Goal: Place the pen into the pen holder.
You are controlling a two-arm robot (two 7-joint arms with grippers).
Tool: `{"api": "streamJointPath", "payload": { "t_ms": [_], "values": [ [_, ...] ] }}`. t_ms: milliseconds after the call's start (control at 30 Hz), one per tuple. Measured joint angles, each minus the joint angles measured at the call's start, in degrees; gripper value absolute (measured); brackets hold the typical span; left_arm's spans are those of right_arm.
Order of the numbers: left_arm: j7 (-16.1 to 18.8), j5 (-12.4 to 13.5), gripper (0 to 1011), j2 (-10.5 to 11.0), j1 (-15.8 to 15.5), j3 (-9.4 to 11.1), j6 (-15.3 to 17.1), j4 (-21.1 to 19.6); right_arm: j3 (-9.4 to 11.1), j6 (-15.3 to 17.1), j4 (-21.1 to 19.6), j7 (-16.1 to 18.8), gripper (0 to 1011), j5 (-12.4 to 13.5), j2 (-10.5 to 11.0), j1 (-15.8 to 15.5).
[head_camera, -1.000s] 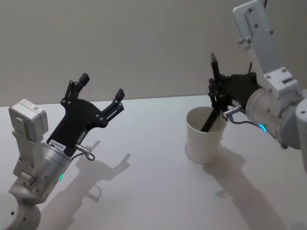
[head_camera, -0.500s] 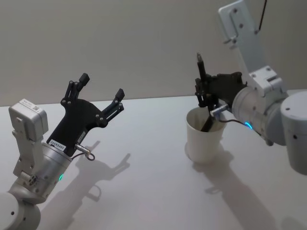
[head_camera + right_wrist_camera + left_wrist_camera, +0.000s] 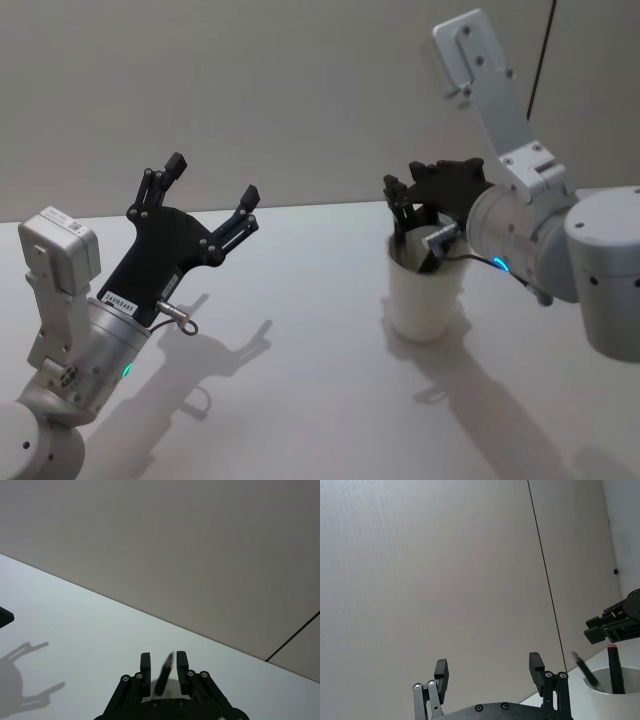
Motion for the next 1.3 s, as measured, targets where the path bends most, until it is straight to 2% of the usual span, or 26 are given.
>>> {"api": "streamJointPath", "payload": {
  "t_ms": [33, 100, 533, 767, 833, 1300],
  "values": [
    [0.00, 0.00, 1001, 0.00, 0.00, 0.00, 0.00, 0.00, -0.02, 0.03, 0.11, 0.14, 317, -0.06, -0.08, 0.03],
    [0.00, 0.00, 1001, 0.00, 0.00, 0.00, 0.00, 0.00, -0.04, 0.05, 0.21, 0.26, 352, -0.10, -0.16, 0.05],
    [0.00, 0.00, 1001, 0.00, 0.00, 0.00, 0.00, 0.00, -0.13, 0.13, 0.69, 0.97, 793, -0.42, -0.55, 0.17],
    [0.00, 0.00, 1001, 0.00, 0.00, 0.00, 0.00, 0.00, -0.16, 0.15, 0.79, 1.14, 965, -0.51, -0.63, 0.20],
    [0.00, 0.00, 1001, 0.00, 0.00, 0.00, 0.00, 0.00, -0.15, 0.14, 0.79, 1.20, 1001, -0.56, -0.66, 0.21],
    [0.00, 0.00, 1001, 0.00, 0.00, 0.00, 0.00, 0.00, 1.06, -1.16, -2.52, 1.00, 1001, -2.41, -0.80, 0.77]
  ]
}}
